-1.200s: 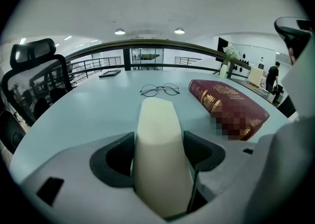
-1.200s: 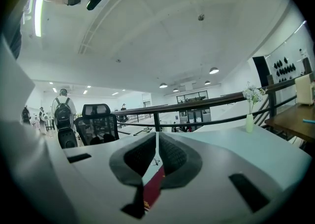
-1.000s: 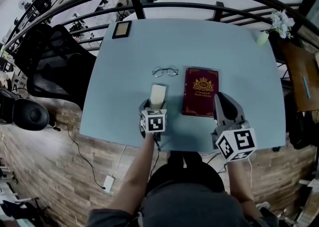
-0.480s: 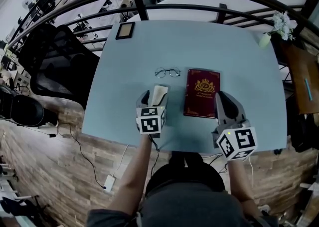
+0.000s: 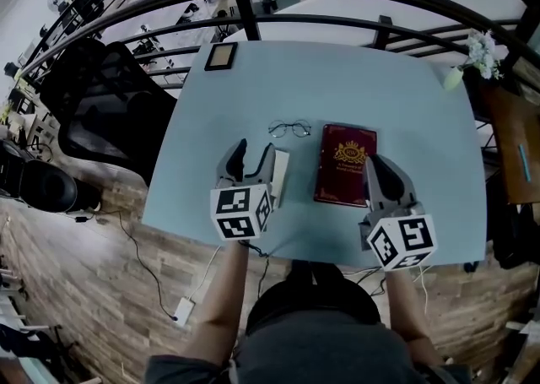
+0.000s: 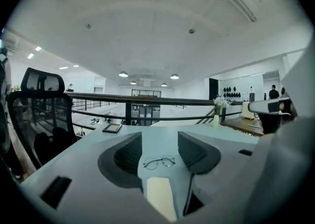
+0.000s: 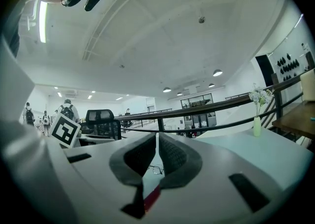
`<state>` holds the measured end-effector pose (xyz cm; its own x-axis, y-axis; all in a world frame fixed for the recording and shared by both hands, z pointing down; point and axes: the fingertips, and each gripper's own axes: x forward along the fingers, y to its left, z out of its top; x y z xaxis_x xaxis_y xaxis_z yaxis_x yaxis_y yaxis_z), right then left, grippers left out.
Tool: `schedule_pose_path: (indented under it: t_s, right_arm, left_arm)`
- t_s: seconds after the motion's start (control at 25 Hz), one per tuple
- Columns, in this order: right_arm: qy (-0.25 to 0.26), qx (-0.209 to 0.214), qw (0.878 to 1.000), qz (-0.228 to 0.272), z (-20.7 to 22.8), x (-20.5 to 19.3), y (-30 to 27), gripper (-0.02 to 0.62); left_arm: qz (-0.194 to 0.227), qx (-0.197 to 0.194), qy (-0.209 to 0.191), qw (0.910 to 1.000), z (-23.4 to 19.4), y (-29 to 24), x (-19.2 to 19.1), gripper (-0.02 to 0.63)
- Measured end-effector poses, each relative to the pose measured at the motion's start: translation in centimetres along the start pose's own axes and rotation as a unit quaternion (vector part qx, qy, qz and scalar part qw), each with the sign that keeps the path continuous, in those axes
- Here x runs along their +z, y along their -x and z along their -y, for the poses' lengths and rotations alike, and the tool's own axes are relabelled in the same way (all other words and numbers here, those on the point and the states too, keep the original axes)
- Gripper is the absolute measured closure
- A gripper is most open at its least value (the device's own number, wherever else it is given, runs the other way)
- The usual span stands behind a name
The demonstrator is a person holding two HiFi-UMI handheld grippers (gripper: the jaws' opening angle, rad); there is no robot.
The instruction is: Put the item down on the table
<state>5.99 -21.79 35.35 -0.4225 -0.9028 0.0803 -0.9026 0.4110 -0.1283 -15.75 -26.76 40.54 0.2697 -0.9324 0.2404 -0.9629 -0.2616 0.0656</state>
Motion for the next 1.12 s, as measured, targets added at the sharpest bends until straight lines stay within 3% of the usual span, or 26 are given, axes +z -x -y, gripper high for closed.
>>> schedule_pose_path:
  t_s: [0.72, 1.12]
  right_arm:
    - [0.013, 0.017, 1.0, 0.01, -0.5, 0.9, -1.2, 0.592]
    - [0.025, 0.019, 0.999, 0.014, -0.8, 1.5, -1.6, 0.594]
  left_arm:
    - [0.088, 0.035, -0.016, 0.9954, -0.9, 5.0, 5.3, 0.573]
    - [0.105, 0.04, -0.023, 0.9934, -1.1, 6.1, 6.6, 0.598]
